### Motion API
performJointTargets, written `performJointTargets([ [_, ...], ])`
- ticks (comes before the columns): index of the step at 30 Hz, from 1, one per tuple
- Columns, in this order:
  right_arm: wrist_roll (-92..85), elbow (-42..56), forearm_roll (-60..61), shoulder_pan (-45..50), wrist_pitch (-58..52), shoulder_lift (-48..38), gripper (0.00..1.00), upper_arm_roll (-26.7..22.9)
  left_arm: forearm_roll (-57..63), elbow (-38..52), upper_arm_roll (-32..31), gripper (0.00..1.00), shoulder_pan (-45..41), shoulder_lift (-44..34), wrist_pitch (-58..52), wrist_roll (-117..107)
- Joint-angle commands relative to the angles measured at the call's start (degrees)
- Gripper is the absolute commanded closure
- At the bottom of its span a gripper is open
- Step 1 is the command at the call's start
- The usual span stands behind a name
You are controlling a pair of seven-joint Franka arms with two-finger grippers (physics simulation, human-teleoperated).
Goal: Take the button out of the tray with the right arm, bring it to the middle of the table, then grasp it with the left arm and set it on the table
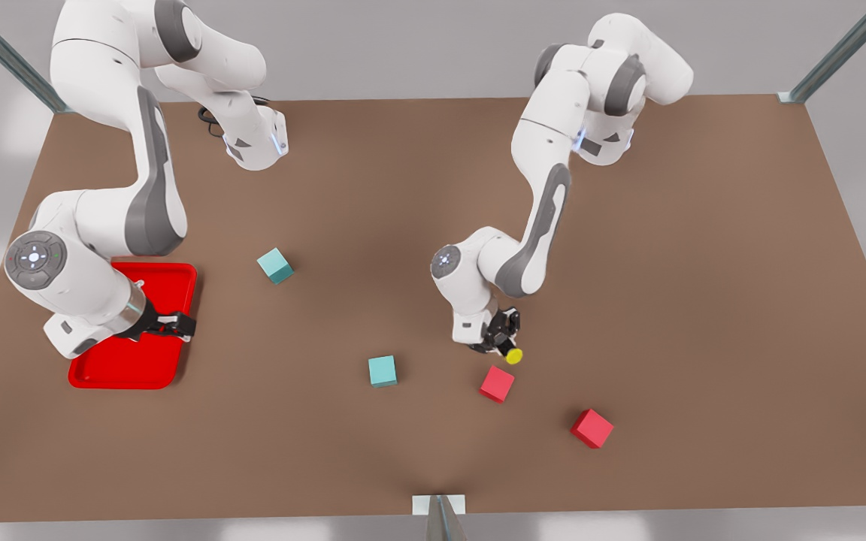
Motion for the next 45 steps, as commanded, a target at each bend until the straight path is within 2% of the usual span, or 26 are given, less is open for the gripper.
performJointTargets([
  [1,0.15,0.1,0.04,-0.1,0.17,-0.05,0.0,0.0,0.9,0.13,4.83,0.55,-3.98,2.61,-7.21,-46.24],
  [4,0.15,0.1,0.04,-0.1,0.25,-0.05,0.0,0.0,0.9,0.31,10.11,0.56,-8.2,7.79,-10.72,-48.26],
  [11,0.15,0.1,0.04,-0.19,0.25,0.04,0.0,0.0,1.16,3.12,15.47,0.56,-12.16,14.03,-19.17,-49.67],
  [20,0.15,0.11,0.04,0.08,0.17,0.39,0.0,0.0,0.28,4.0,15.47,0.57,-11.9,16.49,-15.3,-56.52],
  [22,0.15,0.1,0.04,-0.19,0.17,0.48,0.0,0.0,0.9,4.35,15.65,0.57,-12.16,17.73,-15.91,-56.7],
  [24,0.15,0.19,0.04,-0.01,0.17,0.48,0.0,0.0,1.42,4.35,18.63,0.57,-14.0,19.83,-16.62,-56.17],
  [27,0.15,0.1,0.04,-0.01,0.25,0.57,0.0,-0.09,6.0,4.97,18.64,0.57,-14.18,22.21,-20.04,-56.44],
  [42,0.15,0.02,0.04,-0.1,0.87,0.74,0.0,0.0,6.26,5.06,18.11,0.57,-15.32,24.32,-20.31,-56.0],
  [43,0.15,0.02,0.04,-0.27,0.96,0.74,0.0,0.0,6.35,5.05,18.02,0.43,-15.32,24.23,-20.31,-55.82],
  [44,0.15,0.1,0.13,-0.27,0.87,0.74,0.0,0.0,6.52,4.97,18.02,0.0,-15.24,24.32,-20.31,-55.56],
  [45,0.15,0.1,0.04,-0.1,0.87,0.74,0.0,0.0,6.44,4.97,17.58,0.0,-15.24,24.32,-20.31,-55.03],
])
